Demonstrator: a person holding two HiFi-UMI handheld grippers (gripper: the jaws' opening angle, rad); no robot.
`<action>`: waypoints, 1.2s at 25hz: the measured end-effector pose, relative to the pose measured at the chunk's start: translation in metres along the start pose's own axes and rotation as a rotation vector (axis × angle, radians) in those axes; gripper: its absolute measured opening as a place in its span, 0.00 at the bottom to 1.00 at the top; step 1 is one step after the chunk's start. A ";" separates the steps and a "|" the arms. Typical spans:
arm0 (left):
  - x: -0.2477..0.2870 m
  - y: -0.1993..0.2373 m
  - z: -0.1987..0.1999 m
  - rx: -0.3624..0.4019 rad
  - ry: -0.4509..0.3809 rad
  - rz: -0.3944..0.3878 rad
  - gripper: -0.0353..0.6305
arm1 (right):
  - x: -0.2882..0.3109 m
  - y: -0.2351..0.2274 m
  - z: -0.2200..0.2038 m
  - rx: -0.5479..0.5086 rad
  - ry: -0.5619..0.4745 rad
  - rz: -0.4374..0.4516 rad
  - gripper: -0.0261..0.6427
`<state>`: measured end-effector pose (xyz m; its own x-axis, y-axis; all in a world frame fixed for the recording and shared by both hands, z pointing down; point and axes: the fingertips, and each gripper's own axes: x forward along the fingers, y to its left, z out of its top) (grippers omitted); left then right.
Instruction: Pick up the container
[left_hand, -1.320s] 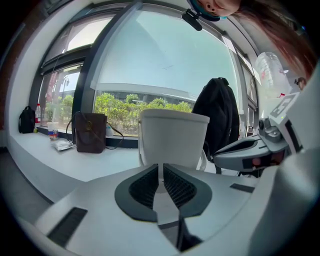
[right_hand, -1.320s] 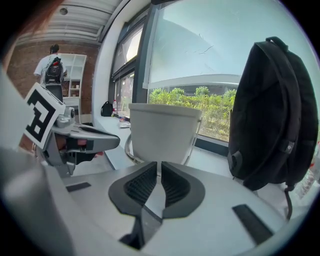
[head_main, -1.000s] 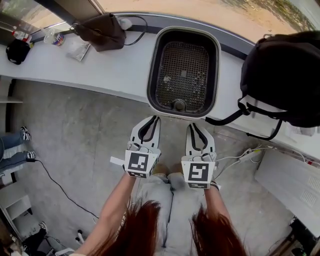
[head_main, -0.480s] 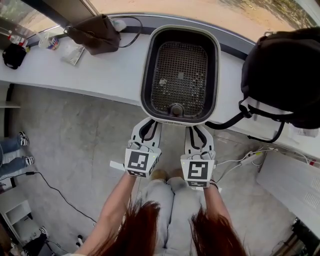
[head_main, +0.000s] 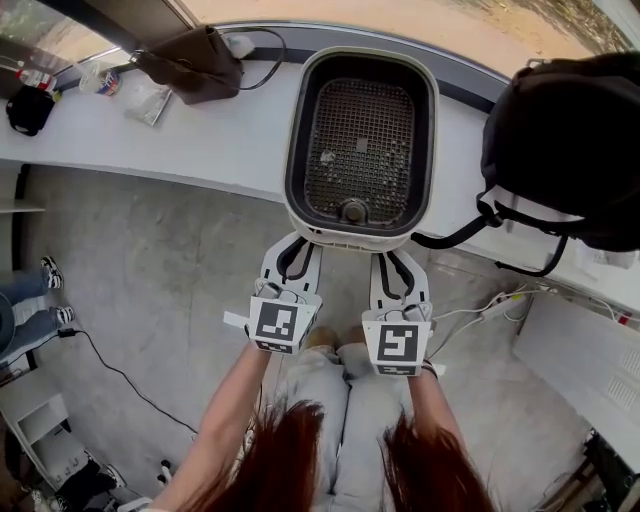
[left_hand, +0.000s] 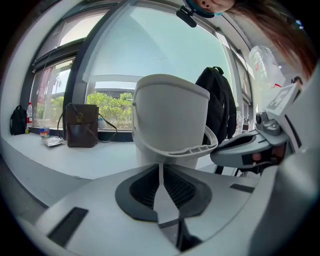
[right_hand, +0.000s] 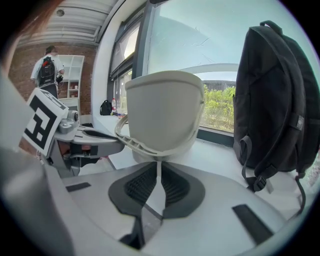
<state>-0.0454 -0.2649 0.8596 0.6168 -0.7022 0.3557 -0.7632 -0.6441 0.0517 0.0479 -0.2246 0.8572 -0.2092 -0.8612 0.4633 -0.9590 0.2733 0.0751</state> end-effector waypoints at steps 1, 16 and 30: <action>-0.003 0.000 0.001 -0.001 0.006 0.001 0.08 | -0.003 0.001 0.002 0.001 0.004 0.002 0.08; -0.047 -0.001 0.058 -0.010 0.028 0.033 0.08 | -0.052 0.010 0.051 0.028 0.051 0.005 0.08; -0.060 0.006 0.135 0.029 0.001 0.044 0.08 | -0.070 -0.001 0.123 0.048 0.038 -0.016 0.08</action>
<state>-0.0610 -0.2671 0.7125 0.5825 -0.7296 0.3582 -0.7837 -0.6211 0.0094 0.0399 -0.2168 0.7162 -0.1872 -0.8480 0.4959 -0.9704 0.2379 0.0405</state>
